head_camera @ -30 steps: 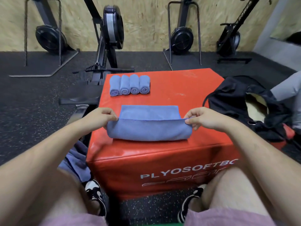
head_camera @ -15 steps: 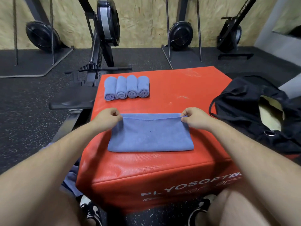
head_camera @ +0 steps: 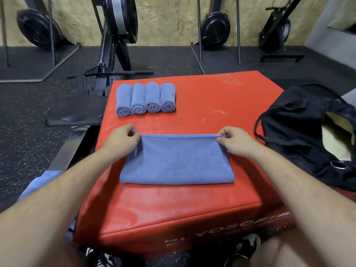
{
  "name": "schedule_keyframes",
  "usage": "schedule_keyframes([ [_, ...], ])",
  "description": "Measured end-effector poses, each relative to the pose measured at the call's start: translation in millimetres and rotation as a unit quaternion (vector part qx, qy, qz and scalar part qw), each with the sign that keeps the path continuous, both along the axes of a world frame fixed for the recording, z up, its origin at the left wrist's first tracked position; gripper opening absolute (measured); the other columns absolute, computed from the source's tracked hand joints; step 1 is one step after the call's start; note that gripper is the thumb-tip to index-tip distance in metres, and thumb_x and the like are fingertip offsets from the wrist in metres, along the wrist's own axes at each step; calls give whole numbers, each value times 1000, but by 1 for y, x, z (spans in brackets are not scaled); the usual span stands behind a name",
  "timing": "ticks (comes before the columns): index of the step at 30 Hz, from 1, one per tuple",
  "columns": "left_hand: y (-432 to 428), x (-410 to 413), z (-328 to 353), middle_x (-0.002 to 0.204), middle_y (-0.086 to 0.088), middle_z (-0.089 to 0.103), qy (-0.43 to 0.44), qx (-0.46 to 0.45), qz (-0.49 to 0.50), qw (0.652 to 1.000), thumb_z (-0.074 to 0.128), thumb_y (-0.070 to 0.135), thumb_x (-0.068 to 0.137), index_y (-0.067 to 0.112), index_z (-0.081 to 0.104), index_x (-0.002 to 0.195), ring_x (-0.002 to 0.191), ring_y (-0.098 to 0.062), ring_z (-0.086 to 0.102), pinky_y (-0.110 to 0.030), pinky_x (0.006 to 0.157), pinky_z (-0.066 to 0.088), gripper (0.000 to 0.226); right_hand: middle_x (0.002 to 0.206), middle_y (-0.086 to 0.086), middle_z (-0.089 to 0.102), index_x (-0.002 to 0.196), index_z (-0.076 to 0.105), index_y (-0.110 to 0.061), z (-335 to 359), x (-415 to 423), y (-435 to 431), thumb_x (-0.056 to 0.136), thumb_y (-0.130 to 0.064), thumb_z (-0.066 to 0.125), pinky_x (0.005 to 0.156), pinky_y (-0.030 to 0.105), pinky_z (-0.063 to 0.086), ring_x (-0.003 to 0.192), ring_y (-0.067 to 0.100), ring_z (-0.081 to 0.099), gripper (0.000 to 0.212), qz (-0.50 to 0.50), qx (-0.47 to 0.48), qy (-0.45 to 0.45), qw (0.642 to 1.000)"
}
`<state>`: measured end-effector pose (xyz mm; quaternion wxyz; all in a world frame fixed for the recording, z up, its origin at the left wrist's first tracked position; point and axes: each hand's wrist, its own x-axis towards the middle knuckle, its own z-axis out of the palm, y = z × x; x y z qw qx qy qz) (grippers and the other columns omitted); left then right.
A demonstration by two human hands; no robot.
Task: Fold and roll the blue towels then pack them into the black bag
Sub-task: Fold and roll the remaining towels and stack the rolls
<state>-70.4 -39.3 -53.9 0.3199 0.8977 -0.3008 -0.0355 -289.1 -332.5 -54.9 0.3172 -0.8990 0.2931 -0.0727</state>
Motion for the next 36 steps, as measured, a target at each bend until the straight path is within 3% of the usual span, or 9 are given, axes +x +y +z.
schedule_keyframes([
  [3, -6, 2, -3, 76, -1, 63, 3, -3, 7, 1000, 56, 14, 90, 12, 58, 78, 75, -22, 55, -31, 62, 35, 12, 73, -1, 64, 86, 62, -20, -1, 6, 0, 93, -16, 58, 64, 36, 53, 57, 14, 57, 9, -13, 9, -1, 1000],
  [9, -17, 16, -12, 77, -4, 62, -8, -5, 37, 999, 55, 21, 95, 11, 56, 83, 76, -26, 55, -33, 65, 33, 15, 81, 0, 66, 90, 59, -24, -3, 17, 1, 95, -23, 55, 70, 36, 51, 77, 24, 64, 7, -31, -23, 5, 999],
  [13, -24, 18, -23, 84, -7, 60, -18, 7, 44, 999, 58, 21, 95, 10, 56, 89, 86, -34, 57, -35, 69, 36, 13, 98, 8, 62, 112, 56, -17, -7, 23, 8, 97, -24, 53, 72, 35, 40, 96, 33, 60, 17, -62, -94, 22, 993],
  [17, -33, -5, -23, 109, -15, 57, -198, 70, 60, 976, 61, 24, 88, 10, 61, 104, 102, -38, 53, -46, 81, 42, 20, 127, 14, 50, 134, 45, -13, -1, 33, 38, 97, -28, 52, 88, 45, 44, 115, 37, 52, 41, -95, -274, 47, 956],
  [19, -44, -27, -22, 116, -9, 59, -219, 53, -25, 974, 56, 27, 89, 15, 63, 107, 107, -33, 56, -45, 85, 44, 23, 133, 11, 50, 138, 46, -15, -4, 42, 65, 96, -28, 50, 95, 45, 41, 123, 33, 48, 44, -39, -308, 15, 951],
  [21, -54, -48, -30, 130, -8, 60, -183, 46, -125, 974, 47, 30, 91, 14, 64, 119, 121, -28, 55, -43, 99, 44, 37, 149, 9, 42, 145, 42, -16, -14, 51, 92, 97, -26, 46, 108, 44, 35, 140, 29, 36, 49, 33, -283, 11, 958],
  [24, -62, -69, -44, 155, -4, 42, -114, 106, -174, 972, 35, 34, 98, 16, 47, 146, 146, -25, 34, -45, 118, 27, 52, 163, 6, 25, 153, 30, -19, -31, 57, 119, 101, -27, 38, 120, 43, 21, 151, 25, 17, 54, 87, -230, 53, 968],
  [29, -57, -68, -49, 165, 5, 20, -97, 149, -151, 972, 33, 37, 105, 24, 29, 156, 153, -20, 12, -46, 122, 12, 52, 166, -1, 14, 158, 20, -23, -42, 52, 120, 104, -39, 29, 123, 44, 7, 154, 20, 6, 56, 84, -193, 77, 974],
  [36, -18, -44, -51, 166, 5, 13, -86, 172, -79, 978, 30, 55, 101, 29, 24, 157, 154, -20, 6, -42, 125, 5, 62, 167, -2, 3, 159, 15, -27, -43, 21, 82, 102, -55, 22, 124, 41, -2, 154, 16, -1, 63, 30, -187, 117, 975],
])
